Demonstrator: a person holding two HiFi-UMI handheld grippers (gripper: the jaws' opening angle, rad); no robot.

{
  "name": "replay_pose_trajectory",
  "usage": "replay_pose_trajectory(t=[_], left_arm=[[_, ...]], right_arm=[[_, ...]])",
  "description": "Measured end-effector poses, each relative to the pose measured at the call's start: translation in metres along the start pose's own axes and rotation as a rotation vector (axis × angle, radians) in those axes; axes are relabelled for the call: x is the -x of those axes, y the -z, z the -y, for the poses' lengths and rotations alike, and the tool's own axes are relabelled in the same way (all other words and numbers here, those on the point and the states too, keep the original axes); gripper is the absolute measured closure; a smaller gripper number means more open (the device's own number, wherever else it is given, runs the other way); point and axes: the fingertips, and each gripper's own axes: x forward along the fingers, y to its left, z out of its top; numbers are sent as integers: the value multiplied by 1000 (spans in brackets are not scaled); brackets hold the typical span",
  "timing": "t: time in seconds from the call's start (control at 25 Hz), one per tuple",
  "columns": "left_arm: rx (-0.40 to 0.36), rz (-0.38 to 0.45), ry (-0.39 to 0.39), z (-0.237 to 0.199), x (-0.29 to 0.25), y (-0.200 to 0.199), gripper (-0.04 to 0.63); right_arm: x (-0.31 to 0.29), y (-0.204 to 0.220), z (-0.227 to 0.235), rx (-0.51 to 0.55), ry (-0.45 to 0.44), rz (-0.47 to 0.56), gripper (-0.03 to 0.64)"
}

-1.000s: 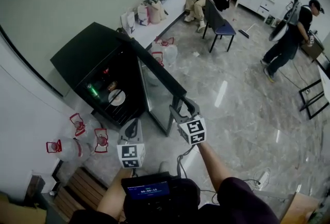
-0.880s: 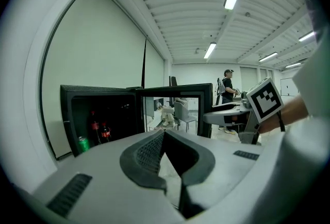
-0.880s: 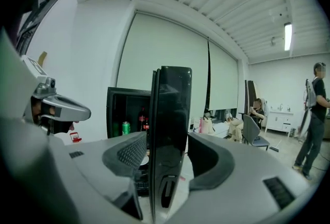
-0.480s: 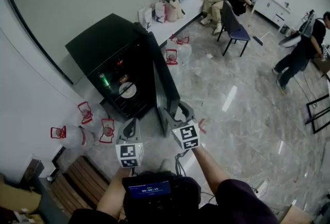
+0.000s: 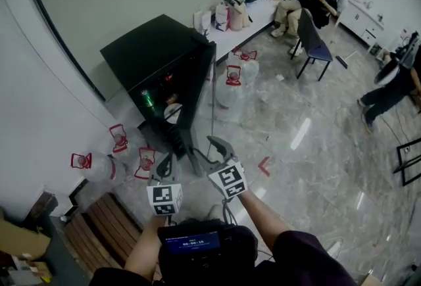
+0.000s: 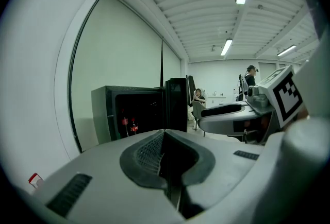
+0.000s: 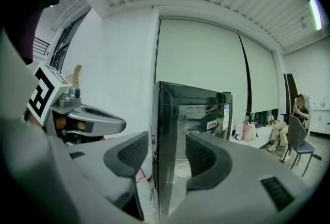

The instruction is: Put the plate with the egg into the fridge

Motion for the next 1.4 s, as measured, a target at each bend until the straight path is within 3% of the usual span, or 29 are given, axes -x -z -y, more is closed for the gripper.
replay_pose_trajectory(t=[0.52, 1.4], left_arm=[[12, 0, -30, -34, 4, 7, 588], [-8, 24, 23, -28, -15, -6, 587]], right_arm=[[-20, -18, -8, 12, 39, 71, 605], [-33, -25, -15, -56, 10, 60, 609]])
